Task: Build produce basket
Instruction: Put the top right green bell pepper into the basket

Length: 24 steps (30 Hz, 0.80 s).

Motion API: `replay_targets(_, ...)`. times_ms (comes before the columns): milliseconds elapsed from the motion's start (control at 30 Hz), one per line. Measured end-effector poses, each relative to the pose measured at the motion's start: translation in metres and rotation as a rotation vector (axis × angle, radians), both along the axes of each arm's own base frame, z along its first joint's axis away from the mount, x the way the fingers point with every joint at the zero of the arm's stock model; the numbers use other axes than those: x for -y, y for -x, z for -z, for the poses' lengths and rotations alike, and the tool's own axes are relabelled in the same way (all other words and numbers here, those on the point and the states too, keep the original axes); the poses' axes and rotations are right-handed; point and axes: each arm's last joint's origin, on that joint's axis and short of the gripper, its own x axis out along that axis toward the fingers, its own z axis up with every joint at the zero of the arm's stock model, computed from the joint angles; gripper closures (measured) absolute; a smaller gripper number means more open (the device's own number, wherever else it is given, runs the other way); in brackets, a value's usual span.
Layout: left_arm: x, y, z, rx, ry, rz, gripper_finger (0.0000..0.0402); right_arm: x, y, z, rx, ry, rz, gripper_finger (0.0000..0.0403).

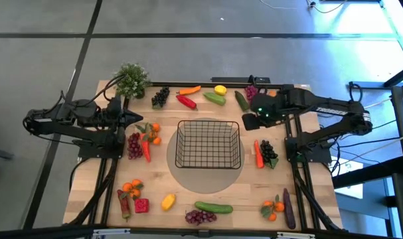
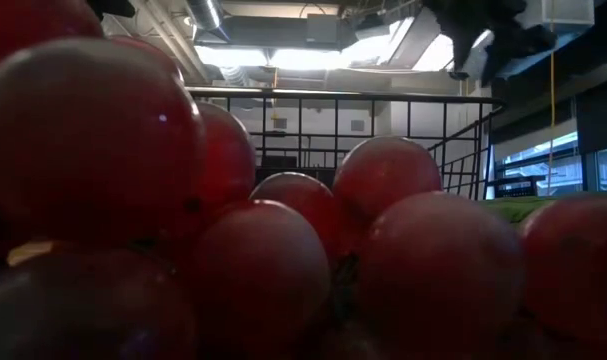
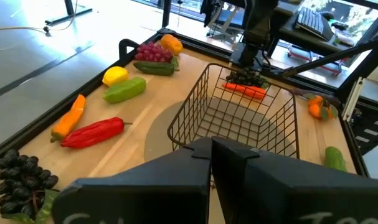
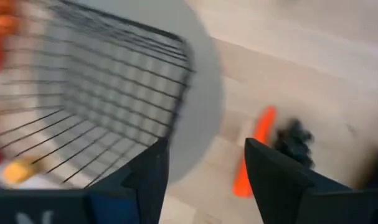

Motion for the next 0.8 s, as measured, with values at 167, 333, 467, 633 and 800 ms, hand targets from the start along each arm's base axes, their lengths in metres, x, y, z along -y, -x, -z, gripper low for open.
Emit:
replay_targets(167, 0.0, 0.0, 0.0, 0.0, -0.001, 0.0, 0.0401, 0.002, -0.013, 0.017, -0.122, -0.027, 0.001, 0.0213)
replay_targets(333, 0.0, 0.0, 0.0, 0.002, -0.001, 0.0, 0.0401, 0.004, -0.025, 0.03, -0.192, -0.015, 0.003, 0.0222)
replay_targets(467, 0.0, -0.001, -0.004, 0.047, 0.003, -0.001, 0.0401, 0.008, -0.027, 0.032, -0.193, -0.025, 0.013, 0.0224)
replay_targets(633, 0.0, -0.002, -0.009, 0.101, 0.007, -0.001, 0.0401, 0.013, -0.027, 0.032, -0.189, -0.025, -0.043, 0.0225)
replay_targets(800, 0.0, -0.002, -0.009, 0.1, -0.004, -0.008, 0.0401, 0.02, -0.028, 0.032, -0.161, -0.016, -0.018, 0.0225)
